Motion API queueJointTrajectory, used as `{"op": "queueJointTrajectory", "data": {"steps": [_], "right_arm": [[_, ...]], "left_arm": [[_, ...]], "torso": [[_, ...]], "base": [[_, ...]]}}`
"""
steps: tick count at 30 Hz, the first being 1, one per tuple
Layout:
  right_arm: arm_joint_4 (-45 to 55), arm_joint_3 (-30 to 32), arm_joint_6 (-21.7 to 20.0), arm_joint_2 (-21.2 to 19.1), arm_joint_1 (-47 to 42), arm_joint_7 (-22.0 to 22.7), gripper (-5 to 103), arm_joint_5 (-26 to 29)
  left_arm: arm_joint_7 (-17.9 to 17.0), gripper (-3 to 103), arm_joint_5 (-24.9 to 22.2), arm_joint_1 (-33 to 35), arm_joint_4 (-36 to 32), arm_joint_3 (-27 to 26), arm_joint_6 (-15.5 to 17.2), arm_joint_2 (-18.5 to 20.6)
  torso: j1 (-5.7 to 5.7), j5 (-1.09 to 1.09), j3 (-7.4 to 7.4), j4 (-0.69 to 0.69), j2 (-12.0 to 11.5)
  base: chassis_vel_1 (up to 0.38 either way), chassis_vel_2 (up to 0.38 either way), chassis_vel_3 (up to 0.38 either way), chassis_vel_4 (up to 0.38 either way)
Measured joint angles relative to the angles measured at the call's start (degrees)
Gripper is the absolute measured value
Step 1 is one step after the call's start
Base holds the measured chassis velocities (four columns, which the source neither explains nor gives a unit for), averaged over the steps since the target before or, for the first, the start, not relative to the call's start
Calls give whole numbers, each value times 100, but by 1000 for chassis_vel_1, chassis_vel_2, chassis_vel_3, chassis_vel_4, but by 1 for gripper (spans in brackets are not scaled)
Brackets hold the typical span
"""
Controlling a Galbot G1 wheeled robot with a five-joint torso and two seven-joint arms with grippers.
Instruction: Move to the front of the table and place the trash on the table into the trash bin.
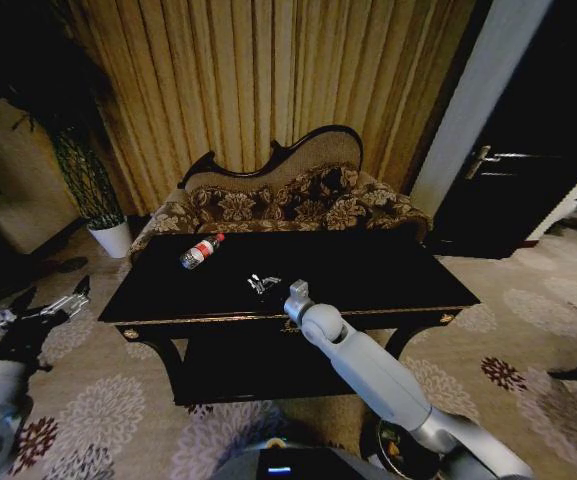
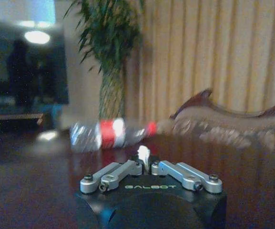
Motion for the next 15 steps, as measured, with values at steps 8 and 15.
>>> {"op": "queueJointTrajectory", "data": {"steps": [8,15], "right_arm": [[281,1537,-240,-79,-162,1,3,-378],[458,2882,-300,-485,-837,2,3,-626]], "left_arm": [[-19,100,-84,-38,54,-4,-16,72],[-9,100,-94,-102,121,97,-33,128]], "torso": [[0,1,0,-1,0],[0,1,0,-3,0]], "base": [[0,0,0,0],[0,0,0,0]]}}
